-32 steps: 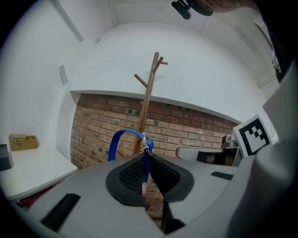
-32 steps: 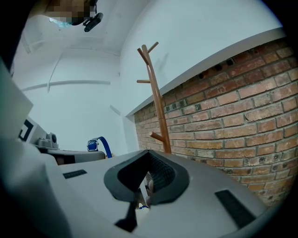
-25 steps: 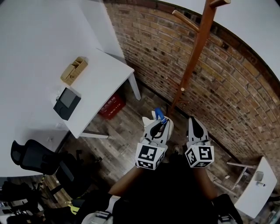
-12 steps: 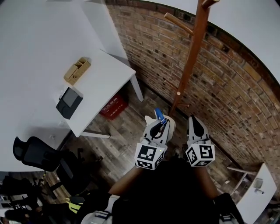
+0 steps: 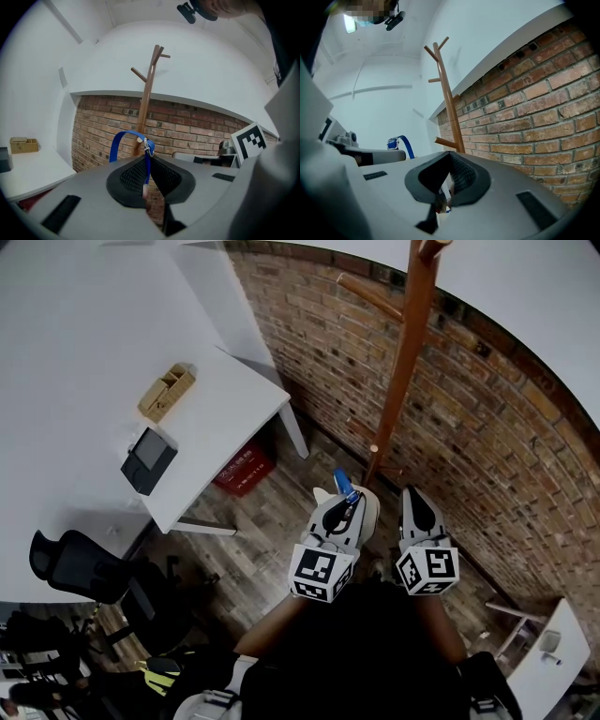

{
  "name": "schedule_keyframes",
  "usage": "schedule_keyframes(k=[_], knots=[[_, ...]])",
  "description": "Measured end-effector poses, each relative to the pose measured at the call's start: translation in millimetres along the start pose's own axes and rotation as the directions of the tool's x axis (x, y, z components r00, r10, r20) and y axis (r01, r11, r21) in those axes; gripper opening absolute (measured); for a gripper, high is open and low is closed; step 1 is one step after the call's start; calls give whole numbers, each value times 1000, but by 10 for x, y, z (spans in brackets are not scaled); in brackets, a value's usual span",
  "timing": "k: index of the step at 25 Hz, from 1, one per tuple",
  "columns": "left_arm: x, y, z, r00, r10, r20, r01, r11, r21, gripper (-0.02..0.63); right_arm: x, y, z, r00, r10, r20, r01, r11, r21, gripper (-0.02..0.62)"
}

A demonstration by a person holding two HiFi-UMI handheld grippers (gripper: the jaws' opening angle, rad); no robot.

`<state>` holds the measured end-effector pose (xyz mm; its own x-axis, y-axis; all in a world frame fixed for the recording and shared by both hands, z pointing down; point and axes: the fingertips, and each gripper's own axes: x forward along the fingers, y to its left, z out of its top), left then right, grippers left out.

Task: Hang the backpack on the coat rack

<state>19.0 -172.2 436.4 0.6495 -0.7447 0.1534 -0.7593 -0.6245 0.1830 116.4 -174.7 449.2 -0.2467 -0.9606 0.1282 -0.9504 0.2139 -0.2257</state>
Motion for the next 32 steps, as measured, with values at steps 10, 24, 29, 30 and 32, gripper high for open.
schedule_keyframes(k=[10,24,29,30,32], knots=[[173,-44,56,1000,1,3,-1,1000,5,28,70,-139,44,1000,6,5,-6,1000,3,12],[431,-116,122,1000,-6,9,6,1000,13,28,155,-331,50,1000,14,0,-14,1000,7,12],[505,-131,123,1000,-4,4,4,1000,14,28,163,-379,52,1000,16,-4,-16,1000,9,12],[516,-131,117,1000,-3,2,3,1000,15,28,164,-387,46,1000,17,-6,-17,1000,10,12],[547,-136,104,1000,-2,-2,2,1000,18,28,170,-415,31,1000,17,-10,-17,1000,9,12]])
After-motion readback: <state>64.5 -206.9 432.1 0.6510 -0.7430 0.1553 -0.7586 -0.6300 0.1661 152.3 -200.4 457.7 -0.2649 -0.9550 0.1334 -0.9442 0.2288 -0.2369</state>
